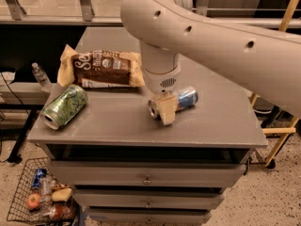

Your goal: Place redbull can upright

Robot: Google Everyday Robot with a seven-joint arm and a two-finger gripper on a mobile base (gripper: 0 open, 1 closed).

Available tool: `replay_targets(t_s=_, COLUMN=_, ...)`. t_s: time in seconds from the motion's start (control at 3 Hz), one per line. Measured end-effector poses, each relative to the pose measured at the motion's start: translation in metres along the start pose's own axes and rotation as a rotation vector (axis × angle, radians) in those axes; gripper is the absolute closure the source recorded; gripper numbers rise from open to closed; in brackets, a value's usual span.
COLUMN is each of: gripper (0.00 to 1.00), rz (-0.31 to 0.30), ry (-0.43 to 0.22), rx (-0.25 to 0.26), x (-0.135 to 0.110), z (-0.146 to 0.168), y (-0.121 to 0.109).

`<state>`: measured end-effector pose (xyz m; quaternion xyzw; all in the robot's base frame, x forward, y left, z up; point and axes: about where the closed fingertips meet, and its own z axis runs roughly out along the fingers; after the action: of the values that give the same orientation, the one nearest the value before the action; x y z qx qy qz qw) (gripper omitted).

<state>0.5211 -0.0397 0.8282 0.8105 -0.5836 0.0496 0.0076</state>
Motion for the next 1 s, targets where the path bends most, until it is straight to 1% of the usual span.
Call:
replay_targets(t_s=0.33, gripper=0.65, rz=0.005, ry=-0.014, rx=0.010, x=0.005, z=-0.010, y=-0.002)
replay_targets(t_s=0.67, gripper=0.88, rz=0.039, ry=-0.122, rx=0.035, x=0.021, z=-0.027, y=-0.006)
replay_targets(t_s=1.0, gripper=1.00, rz=0.090, ry=-0.327, rx=0.065, x=0.040, z=-0.043, y=-0.014)
